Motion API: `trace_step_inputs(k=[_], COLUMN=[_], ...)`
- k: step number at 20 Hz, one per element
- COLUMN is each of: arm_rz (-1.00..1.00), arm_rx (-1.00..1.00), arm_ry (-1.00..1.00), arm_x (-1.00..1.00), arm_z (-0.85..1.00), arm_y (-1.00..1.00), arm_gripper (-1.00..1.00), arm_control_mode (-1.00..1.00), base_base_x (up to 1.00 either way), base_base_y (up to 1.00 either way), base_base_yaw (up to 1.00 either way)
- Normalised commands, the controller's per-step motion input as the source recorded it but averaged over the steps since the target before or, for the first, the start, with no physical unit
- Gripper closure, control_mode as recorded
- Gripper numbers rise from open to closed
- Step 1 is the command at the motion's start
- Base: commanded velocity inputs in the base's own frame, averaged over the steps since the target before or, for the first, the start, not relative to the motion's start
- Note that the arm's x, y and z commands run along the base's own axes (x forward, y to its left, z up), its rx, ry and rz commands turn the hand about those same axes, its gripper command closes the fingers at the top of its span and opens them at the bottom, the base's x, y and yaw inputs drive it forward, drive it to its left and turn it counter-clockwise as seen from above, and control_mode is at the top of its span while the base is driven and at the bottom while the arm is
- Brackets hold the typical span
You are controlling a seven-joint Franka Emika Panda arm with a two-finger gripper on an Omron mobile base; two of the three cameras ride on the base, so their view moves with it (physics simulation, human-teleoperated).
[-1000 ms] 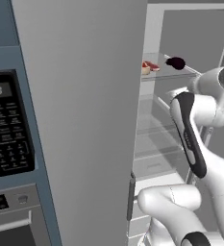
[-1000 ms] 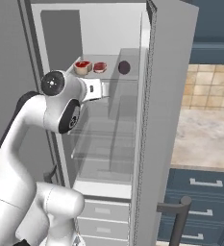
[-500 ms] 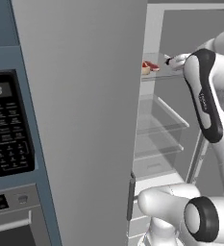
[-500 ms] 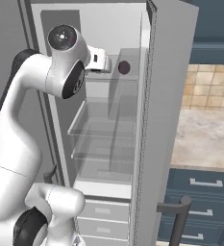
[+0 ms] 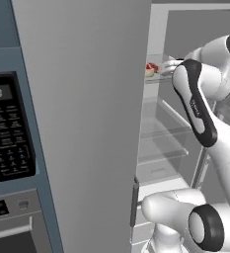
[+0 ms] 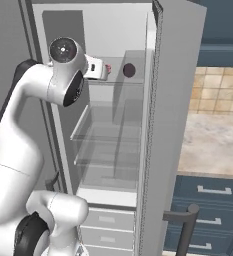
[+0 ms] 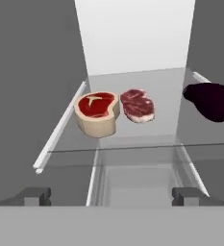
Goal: Place one eggplant and one steak in each tupperware on the nearby counter, to pack two identical lunches.
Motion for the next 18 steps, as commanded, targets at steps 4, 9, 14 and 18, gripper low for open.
trace_step_inputs(k=[4, 9, 14, 18], arm_rz=[0.0, 0.0, 0.1, 0.07], arm_rx=[0.15, 0.04, -0.08, 0.0], arm_ry=[0.13, 0.14, -0.03, -0.11], arm_x=[0.56, 0.65, 0.18, 0.12], arm_z=[0.1, -0.01, -0.22, 0.0], arm_y=[0.23, 0.13, -0.01, -0.13], arm_gripper=[-1.0, -1.0, -1.0, -1.0], arm_control_mode=[-1.0, -1.0, -1.0, -1.0], base_base_x=[0.0, 0.0, 0.0, 0.0], base_base_y=[0.0, 0.0, 0.0, 0.0], base_base_yaw=[0.0, 0.0, 0.0, 0.0])
